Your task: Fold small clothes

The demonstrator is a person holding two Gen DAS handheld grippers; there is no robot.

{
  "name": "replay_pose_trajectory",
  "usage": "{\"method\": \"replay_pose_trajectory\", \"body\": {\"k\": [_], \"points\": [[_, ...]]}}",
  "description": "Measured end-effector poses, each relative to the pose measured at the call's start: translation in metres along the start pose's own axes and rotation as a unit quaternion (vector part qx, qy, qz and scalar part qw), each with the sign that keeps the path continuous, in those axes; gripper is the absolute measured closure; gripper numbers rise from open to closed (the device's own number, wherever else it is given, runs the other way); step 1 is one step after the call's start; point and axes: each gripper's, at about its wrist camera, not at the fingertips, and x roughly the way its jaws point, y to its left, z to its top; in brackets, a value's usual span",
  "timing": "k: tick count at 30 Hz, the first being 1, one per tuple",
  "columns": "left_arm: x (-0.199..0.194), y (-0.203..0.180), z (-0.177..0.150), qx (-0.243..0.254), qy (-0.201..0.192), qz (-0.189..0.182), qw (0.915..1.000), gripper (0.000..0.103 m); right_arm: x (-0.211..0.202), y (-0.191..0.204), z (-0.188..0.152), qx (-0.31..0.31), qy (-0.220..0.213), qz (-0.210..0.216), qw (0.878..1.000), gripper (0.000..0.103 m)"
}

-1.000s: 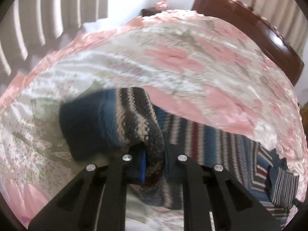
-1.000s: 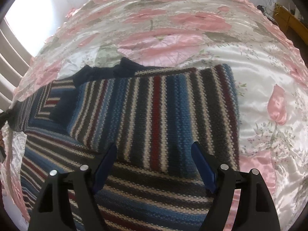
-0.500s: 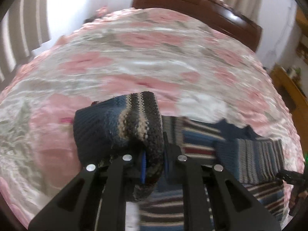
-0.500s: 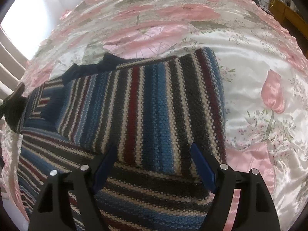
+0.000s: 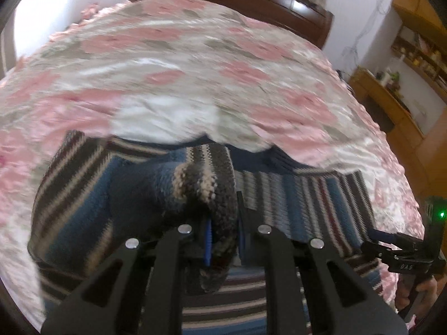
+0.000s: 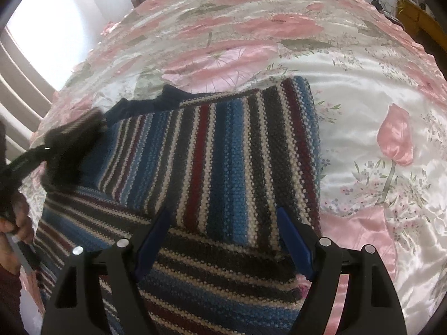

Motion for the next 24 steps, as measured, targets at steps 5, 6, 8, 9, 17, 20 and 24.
{"method": "replay_pose_trajectory", "body": {"k": [5,6,8,9,17,20,24], "points": [[0.024,-0.04,-0.014,0.015,0.012,-0.011,0.9997,0.088,0.0,-0.007,-0.004,0.004,-0.007,0.018,1.0,0.024],[0.028,-0.045,-0.017,0.017,0.018,-0.016,0.9996,0.086,0.001,-0.008,-0.005,0.005,-0.007,0.02,1.0,0.024],[0.04,-0.052,-0.022,0.023,0.038,-0.012,0.9989,0.073,0.003,-0.009,-0.006,0.006,-0.006,0.02,1.0,0.024],[0.045,-0.054,-0.025,0.025,0.048,-0.014,0.9984,0.061,0.004,-0.009,-0.006,0.005,-0.005,0.019,1.0,0.024],[0.011,-0.033,-0.037,0.036,0.072,-0.041,0.9959,0.033,0.007,-0.002,-0.004,-0.006,0.011,-0.002,1.0,0.024],[-0.022,-0.004,-0.033,0.039,0.046,-0.019,0.998,0.031,0.007,0.003,-0.001,-0.006,0.019,-0.006,1.0,0.024],[-0.034,0.049,-0.016,0.012,0.041,0.055,0.9976,0.033,0.011,0.024,0.006,-0.014,0.032,-0.011,0.999,0.024]]}}
